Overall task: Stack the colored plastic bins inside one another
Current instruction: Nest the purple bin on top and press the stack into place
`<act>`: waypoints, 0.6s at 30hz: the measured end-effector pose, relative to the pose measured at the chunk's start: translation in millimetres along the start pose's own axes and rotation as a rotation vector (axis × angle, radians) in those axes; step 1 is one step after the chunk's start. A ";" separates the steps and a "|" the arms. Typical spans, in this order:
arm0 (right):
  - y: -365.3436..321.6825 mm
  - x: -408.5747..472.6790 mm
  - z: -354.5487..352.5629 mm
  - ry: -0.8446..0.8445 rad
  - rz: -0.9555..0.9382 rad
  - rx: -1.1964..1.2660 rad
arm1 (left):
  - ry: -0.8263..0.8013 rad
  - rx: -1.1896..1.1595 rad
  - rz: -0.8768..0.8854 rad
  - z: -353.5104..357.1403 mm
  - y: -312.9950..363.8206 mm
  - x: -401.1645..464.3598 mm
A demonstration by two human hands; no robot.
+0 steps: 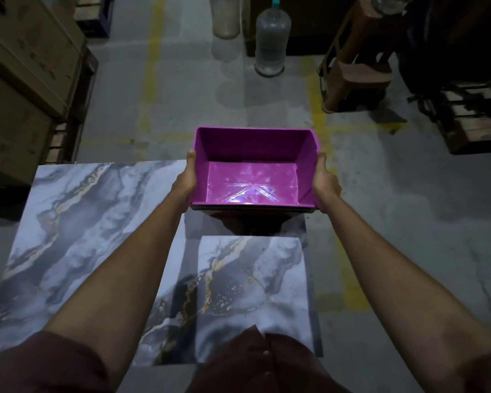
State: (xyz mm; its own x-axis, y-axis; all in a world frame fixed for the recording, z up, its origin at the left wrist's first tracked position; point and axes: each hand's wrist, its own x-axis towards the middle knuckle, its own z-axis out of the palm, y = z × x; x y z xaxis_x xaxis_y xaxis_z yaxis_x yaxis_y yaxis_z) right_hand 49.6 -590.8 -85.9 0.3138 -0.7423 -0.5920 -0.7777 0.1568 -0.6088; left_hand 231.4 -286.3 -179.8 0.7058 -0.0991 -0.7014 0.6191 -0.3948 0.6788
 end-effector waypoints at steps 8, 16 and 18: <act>-5.3 10.8 -2.0 -0.006 0.043 -0.007 | 0.129 0.044 -0.006 13.2 21.4 -51.1; -19.5 8.5 -4.5 0.011 0.009 -0.039 | 0.249 0.230 0.088 26.0 35.8 -70.5; -18.9 10.4 -4.7 0.015 0.005 -0.042 | 0.257 0.266 0.109 28.3 39.8 -72.2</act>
State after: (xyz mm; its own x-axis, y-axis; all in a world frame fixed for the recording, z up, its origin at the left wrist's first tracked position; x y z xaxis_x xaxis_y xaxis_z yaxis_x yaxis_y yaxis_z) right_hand 65.0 -604.6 -78.1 0.3020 -0.7514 -0.5866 -0.8016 0.1329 -0.5829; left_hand 195.4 -320.6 -108.3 0.8466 0.0653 -0.5282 0.4488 -0.6211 0.6425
